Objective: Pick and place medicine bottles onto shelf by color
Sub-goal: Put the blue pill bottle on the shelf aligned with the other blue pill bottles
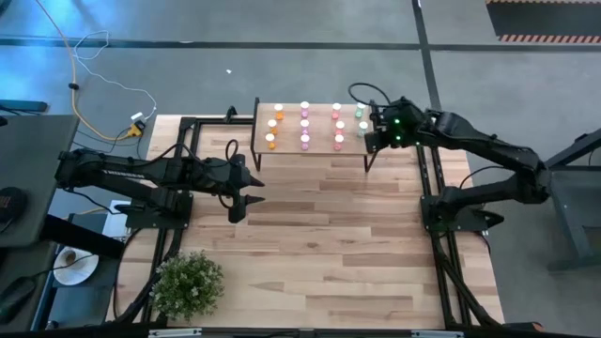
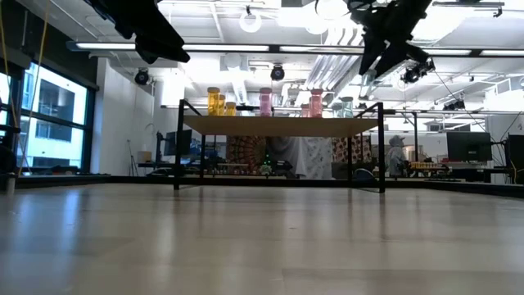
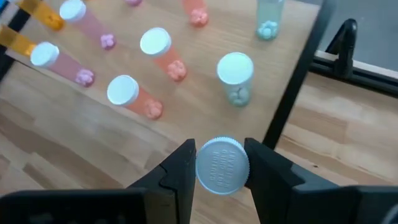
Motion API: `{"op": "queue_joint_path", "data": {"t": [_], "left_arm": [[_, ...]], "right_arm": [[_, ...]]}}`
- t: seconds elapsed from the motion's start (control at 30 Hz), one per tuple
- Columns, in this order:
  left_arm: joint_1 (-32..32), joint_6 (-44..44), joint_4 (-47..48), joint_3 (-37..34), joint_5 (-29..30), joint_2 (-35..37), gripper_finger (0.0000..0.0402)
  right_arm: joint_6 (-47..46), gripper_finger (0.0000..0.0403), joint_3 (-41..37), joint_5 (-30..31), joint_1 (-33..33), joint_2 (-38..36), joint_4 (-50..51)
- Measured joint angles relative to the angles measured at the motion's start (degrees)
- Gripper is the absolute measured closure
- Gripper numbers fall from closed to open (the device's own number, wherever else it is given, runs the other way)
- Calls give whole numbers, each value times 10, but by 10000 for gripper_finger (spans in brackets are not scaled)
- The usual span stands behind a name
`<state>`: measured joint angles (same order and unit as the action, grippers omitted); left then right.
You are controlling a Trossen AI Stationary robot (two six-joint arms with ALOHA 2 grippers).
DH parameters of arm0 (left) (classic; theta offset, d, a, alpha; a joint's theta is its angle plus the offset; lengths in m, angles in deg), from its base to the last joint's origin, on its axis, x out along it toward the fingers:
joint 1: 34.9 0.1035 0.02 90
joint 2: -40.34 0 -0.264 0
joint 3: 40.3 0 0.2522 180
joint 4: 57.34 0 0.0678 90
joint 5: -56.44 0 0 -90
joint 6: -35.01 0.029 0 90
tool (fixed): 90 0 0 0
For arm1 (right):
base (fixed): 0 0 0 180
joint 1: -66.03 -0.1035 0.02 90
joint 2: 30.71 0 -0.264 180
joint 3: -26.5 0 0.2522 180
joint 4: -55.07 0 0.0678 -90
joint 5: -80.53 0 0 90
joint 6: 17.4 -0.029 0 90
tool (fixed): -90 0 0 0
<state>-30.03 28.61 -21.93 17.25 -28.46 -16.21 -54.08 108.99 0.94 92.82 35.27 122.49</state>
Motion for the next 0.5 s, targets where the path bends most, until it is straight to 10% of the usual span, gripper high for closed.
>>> {"op": "queue_joint_path", "data": {"t": [0.5], "left_arm": [[0,0,0,0,0,0,206]], "right_arm": [[37,288,87,-6,-6,101,74]]}}
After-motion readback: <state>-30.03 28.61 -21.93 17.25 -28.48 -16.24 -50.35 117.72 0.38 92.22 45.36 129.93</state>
